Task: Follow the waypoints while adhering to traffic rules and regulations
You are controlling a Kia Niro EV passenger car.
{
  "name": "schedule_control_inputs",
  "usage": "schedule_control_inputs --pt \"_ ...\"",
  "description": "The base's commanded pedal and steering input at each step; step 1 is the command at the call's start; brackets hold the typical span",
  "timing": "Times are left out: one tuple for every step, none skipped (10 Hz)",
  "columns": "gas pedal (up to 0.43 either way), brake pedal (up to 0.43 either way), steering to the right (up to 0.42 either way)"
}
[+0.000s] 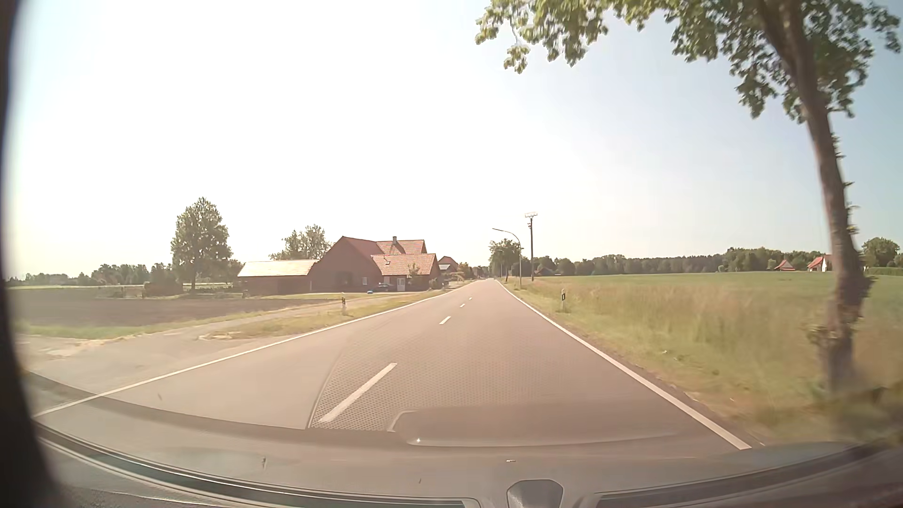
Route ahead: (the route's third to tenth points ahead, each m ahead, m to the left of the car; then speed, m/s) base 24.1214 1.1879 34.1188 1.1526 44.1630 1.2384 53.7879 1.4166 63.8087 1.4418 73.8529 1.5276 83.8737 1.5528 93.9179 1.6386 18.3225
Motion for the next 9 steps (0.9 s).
schedule_control_inputs --pt "0.268 0.006 0.004" --pt "0.268 0.006 0.004" --pt "0.268 0.006 0.004" --pt "0.268 0.006 0.004" --pt "0.268 0.006 0.004" --pt "0.268 0.006 0.004" --pt "0.268 0.006 0.004" --pt "0.268 0.006 0.004" --pt "0.268 0.006 0.004"
